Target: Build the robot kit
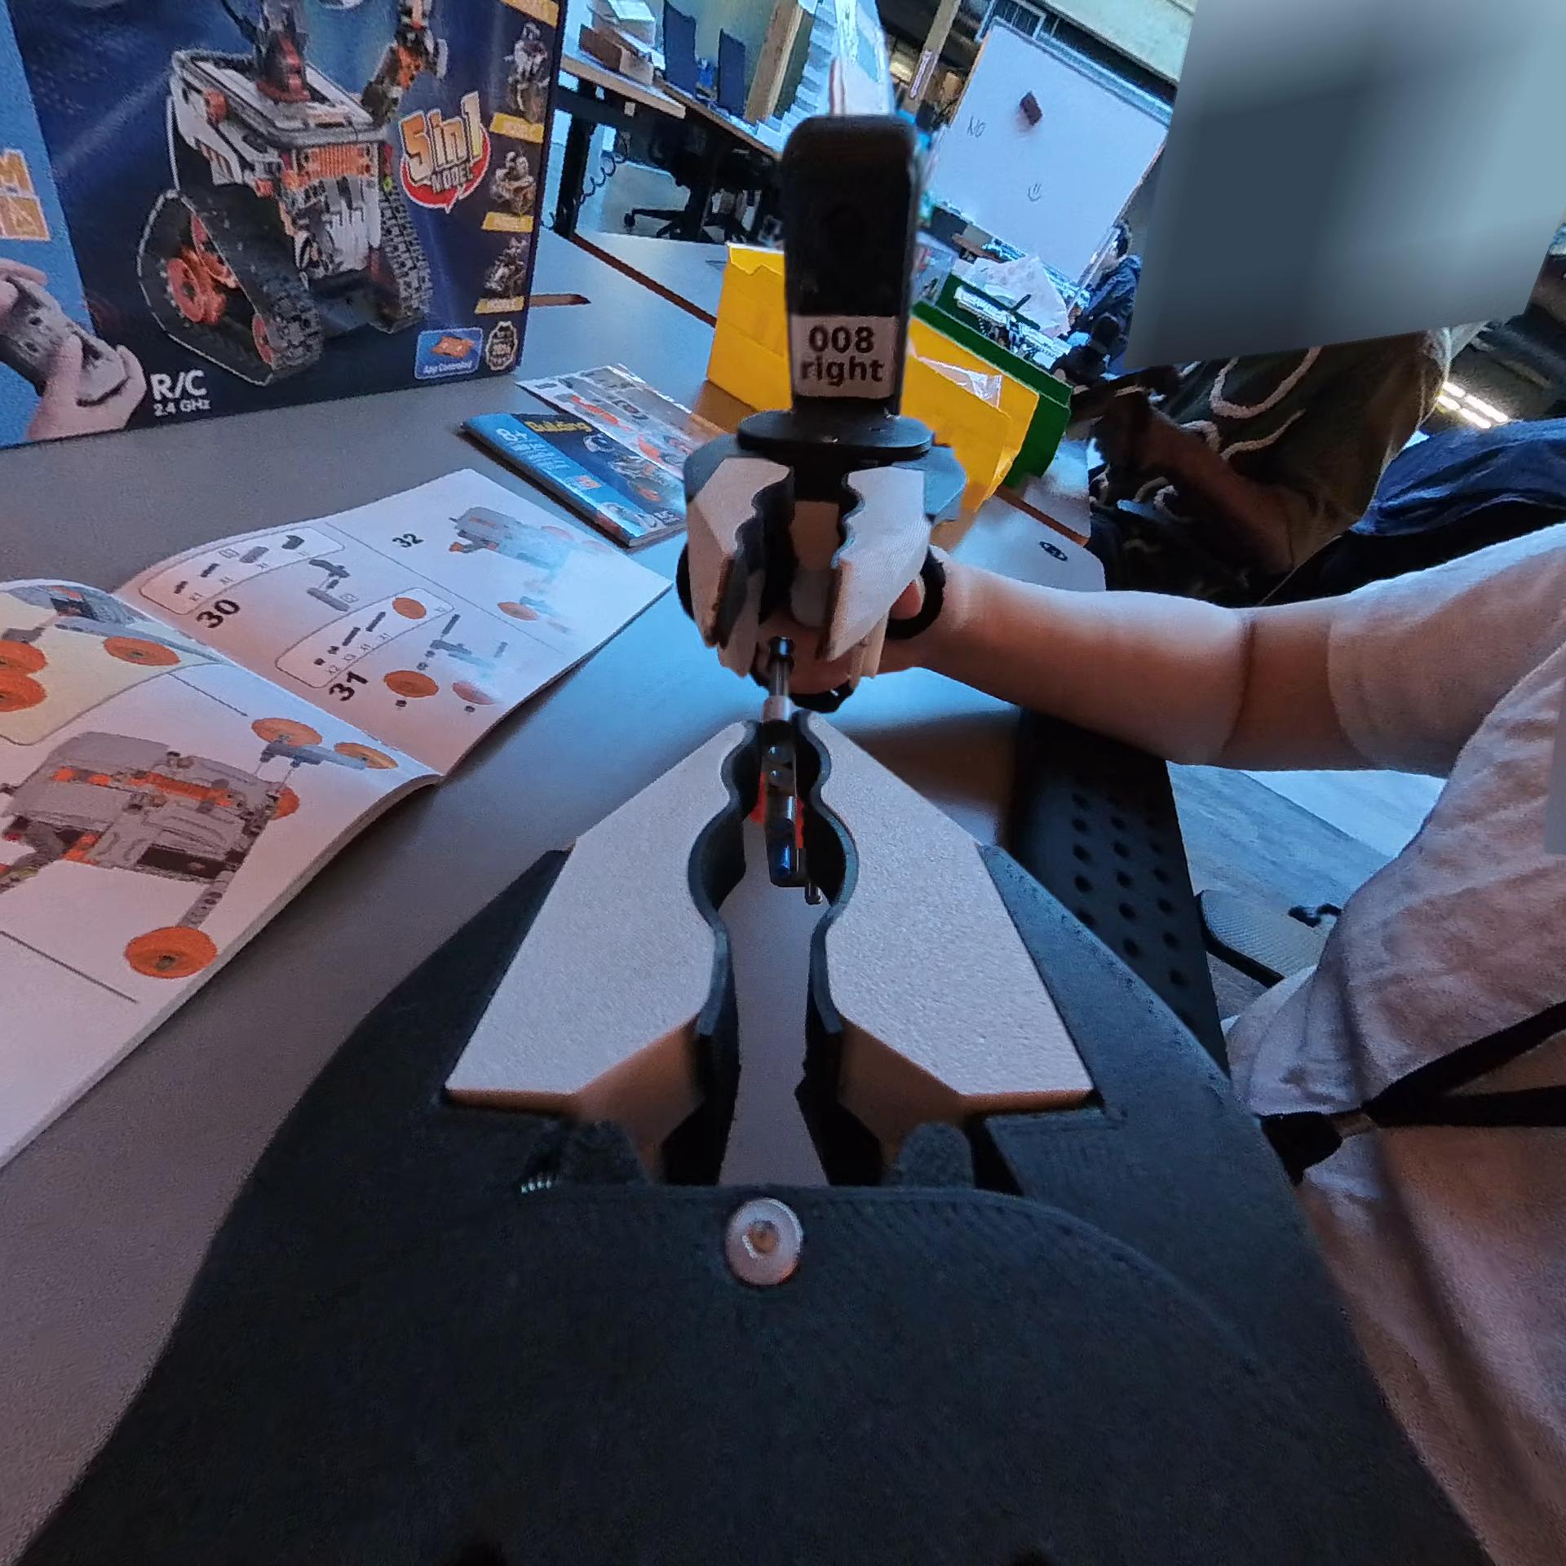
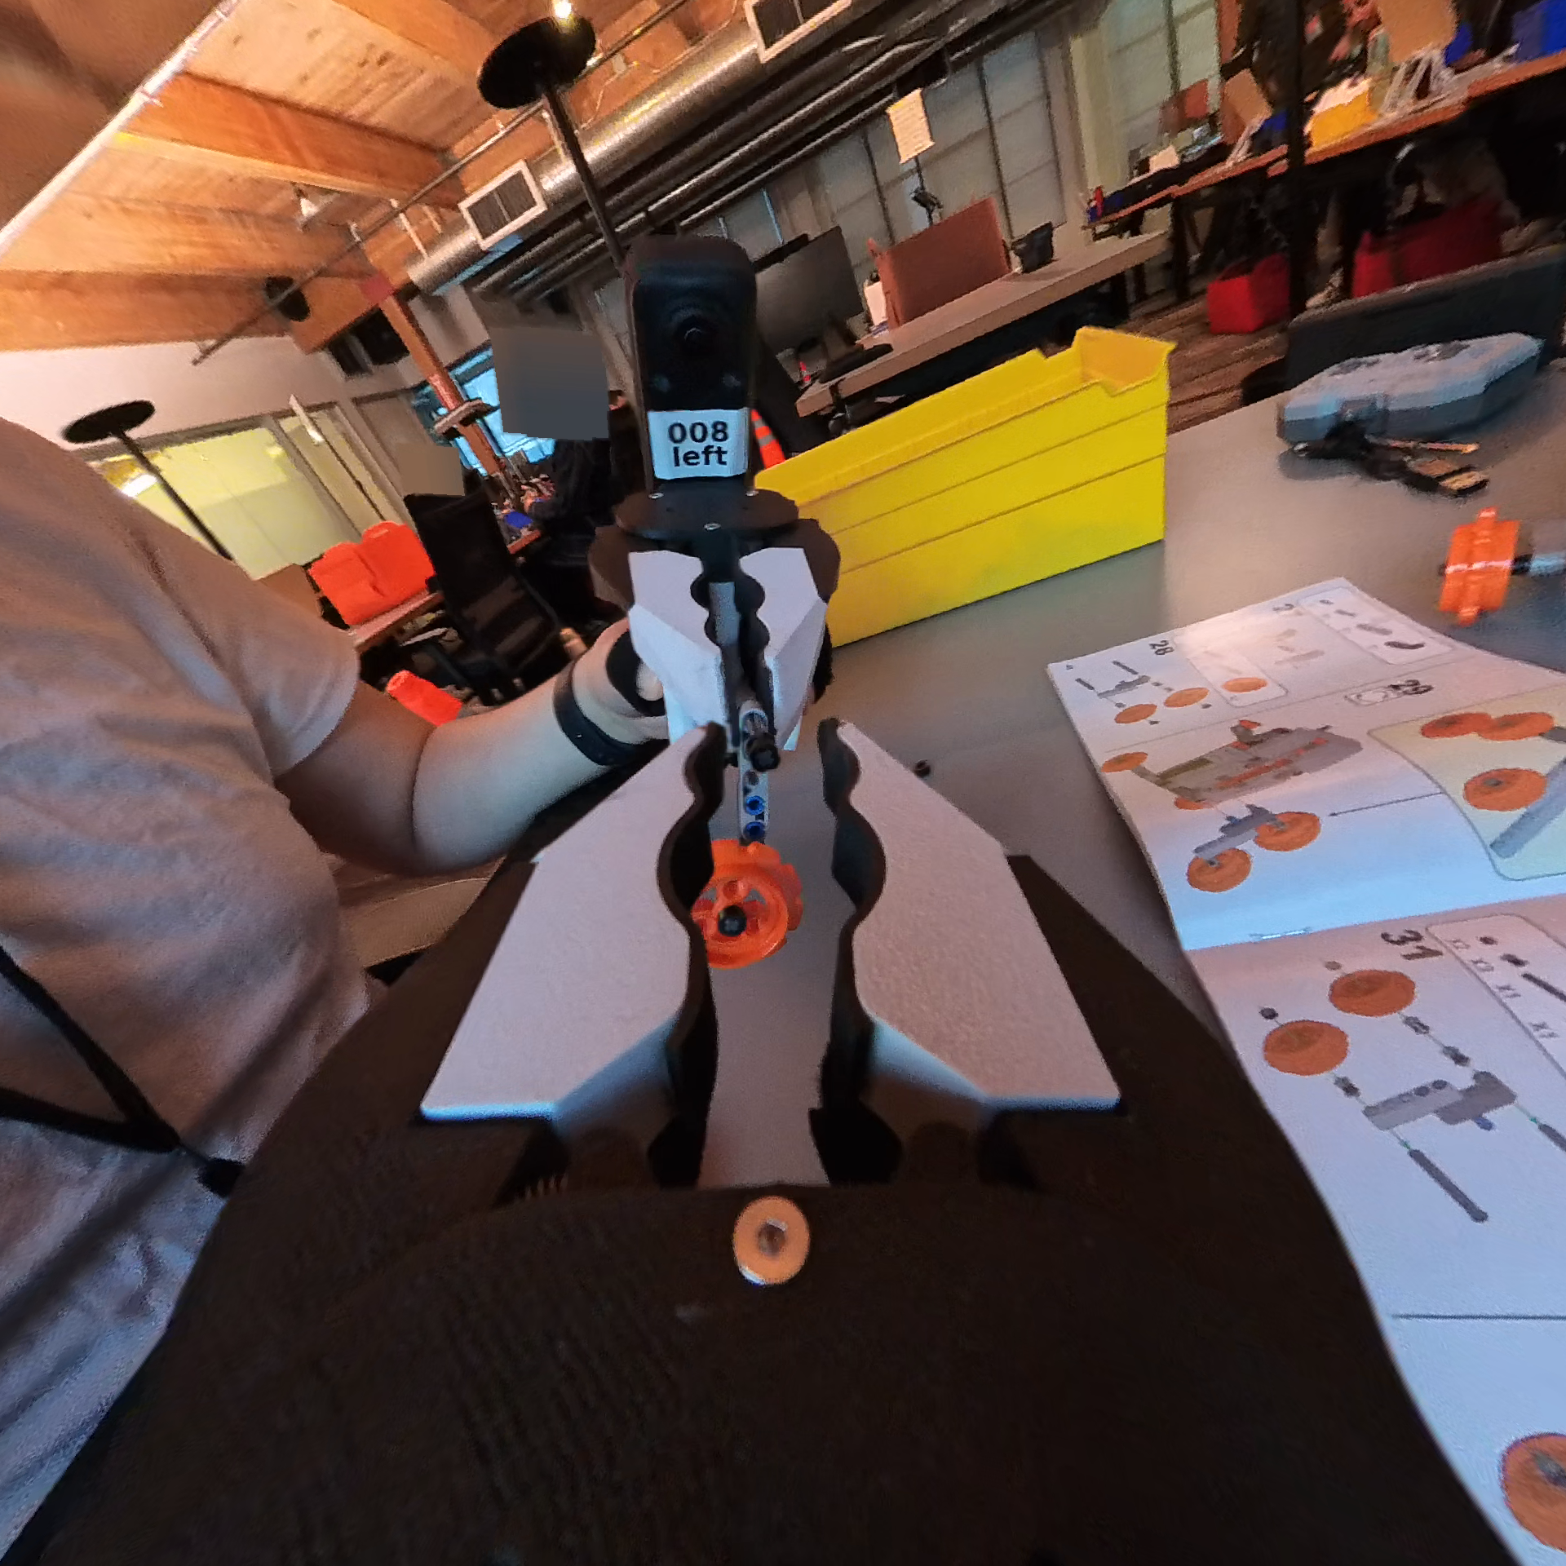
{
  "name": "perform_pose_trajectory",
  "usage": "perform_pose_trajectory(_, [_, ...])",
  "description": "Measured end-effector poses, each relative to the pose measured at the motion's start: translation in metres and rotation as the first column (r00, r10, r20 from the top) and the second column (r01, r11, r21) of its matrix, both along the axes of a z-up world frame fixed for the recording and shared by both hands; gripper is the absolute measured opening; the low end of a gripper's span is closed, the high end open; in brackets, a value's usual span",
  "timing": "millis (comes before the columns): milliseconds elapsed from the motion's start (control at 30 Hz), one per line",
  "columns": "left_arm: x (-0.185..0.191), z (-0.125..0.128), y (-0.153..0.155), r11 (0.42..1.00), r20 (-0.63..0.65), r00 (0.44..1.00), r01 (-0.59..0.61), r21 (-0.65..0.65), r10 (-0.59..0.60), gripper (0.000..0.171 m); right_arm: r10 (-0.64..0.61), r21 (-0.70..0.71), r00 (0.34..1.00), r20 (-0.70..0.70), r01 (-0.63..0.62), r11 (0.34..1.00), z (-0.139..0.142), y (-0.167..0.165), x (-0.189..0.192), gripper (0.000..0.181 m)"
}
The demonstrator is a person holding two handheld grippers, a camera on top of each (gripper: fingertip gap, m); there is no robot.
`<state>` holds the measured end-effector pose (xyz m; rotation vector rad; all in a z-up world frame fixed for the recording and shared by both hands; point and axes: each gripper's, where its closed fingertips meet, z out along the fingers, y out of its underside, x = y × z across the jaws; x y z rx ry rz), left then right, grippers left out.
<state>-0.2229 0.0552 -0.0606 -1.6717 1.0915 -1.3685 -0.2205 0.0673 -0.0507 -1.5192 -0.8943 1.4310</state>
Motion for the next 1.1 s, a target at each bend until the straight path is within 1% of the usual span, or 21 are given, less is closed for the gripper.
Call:
perform_pose_trajectory(33, [0.001,0.000,-0.001,1.000,0.005,1.000,0.005,-0.005,-0.005,0.003,0.033,-0.006,0.999,-0.008,-0.033,0.999,0.000,-0.004,0.000,0.006])
perform_pose_trajectory(133, [0.004,0.001,-0.003,1.000,0.011,1.000,0.014,-0.002,-0.014,0.003,0.074,-0.041,0.997,-0.027,-0.075,0.996,0.000,-0.007,0.003,0.004])
perform_pose_trajectory(200, [0.006,0.004,-0.008,0.999,0.035,0.998,0.042,0.013,-0.042,0.005,0.105,-0.076,0.992,-0.070,-0.110,0.991,0.005,-0.008,0.006,0.004])
perform_pose_trajectory(233, [0.008,0.007,-0.013,0.997,0.054,0.996,0.071,0.012,-0.072,0.010,0.132,-0.115,0.986,-0.100,-0.143,0.983,0.007,-0.010,0.008,0.004])
perform_pose_trajectory(300, [0.009,0.013,-0.020,0.994,0.083,0.991,0.108,0.021,-0.109,0.012,0.180,-0.202,0.967,-0.181,-0.216,0.955,0.013,-0.013,0.011,0.004])
perform_pose_trajectory(367, [0.009,0.017,-0.022,0.992,0.101,0.988,0.109,0.071,-0.115,0.017,0.208,-0.263,0.942,-0.265,-0.278,0.924,0.018,-0.014,0.014,0.004])
perform_pose_trajectory(433, [0.010,0.022,-0.027,0.986,0.123,0.982,0.128,0.109,-0.141,0.018,0.247,-0.291,0.909,-0.335,-0.349,0.891,0.025,-0.018,0.018,0.004])
perform_pose_trajectory(467, [0.010,0.024,-0.029,0.981,0.131,0.979,0.140,0.131,-0.157,0.021,0.262,-0.293,0.899,-0.351,-0.371,0.881,0.027,-0.020,0.020,0.003])
perform_pose_trajectory(500, [0.010,0.027,-0.030,0.975,0.141,0.976,0.145,0.165,-0.169,0.027,0.274,-0.293,0.893,-0.357,-0.386,0.875,0.028,-0.021,0.020,0.004])
perform_pose_trajectory(567, [0.009,0.032,-0.037,0.950,0.137,0.967,0.172,0.262,-0.213,0.032,0.297,-0.294,0.887,-0.353,-0.406,0.865,0.028,-0.024,0.021,0.004])
perform_pose_trajectory(667, [0.010,0.029,-0.037,0.889,0.028,0.973,0.196,0.414,-0.228,0.030,0.340,-0.308,0.873,-0.350,-0.450,0.838,0.026,-0.029,0.023,0.004])
perform_pose_trajectory(733, [0.014,0.030,-0.039,0.853,-0.018,0.968,0.229,0.468,-0.250,0.019,0.380,-0.306,0.847,-0.372,-0.499,0.811,0.028,-0.034,0.027,0.004])
perform_pose_trajectory(800, [0.020,0.031,-0.046,0.849,-0.026,0.947,0.299,0.435,-0.320,0.013,0.420,-0.284,0.825,-0.379,-0.536,0.795,0.031,-0.040,0.031,0.004])
perform_pose_trajectory(867, [0.026,0.032,-0.051,0.864,-0.002,0.920,0.369,0.342,-0.392,0.018,0.445,-0.262,0.815,-0.370,-0.552,0.792,0.033,-0.044,0.032,0.004])
perform_pose_trajectory(933, [0.033,0.027,-0.052,0.866,-0.015,0.902,0.419,0.273,-0.432,0.023,0.457,-0.246,0.809,-0.369,-0.560,0.791,0.035,-0.047,0.033,0.004])
perform_pose_trajectory(1000, [0.037,0.030,-0.061,0.851,0.027,0.870,0.475,0.224,-0.493,0.018,0.462,-0.239,0.801,-0.381,-0.568,0.788,0.037,-0.048,0.035,0.004])
perform_pose_trajectory(1100, [0.041,0.037,-0.066,0.845,0.100,0.846,0.502,0.184,-0.524,0.011,0.476,-0.221,0.789,-0.389,-0.581,0.784,0.040,-0.051,0.036,0.004])
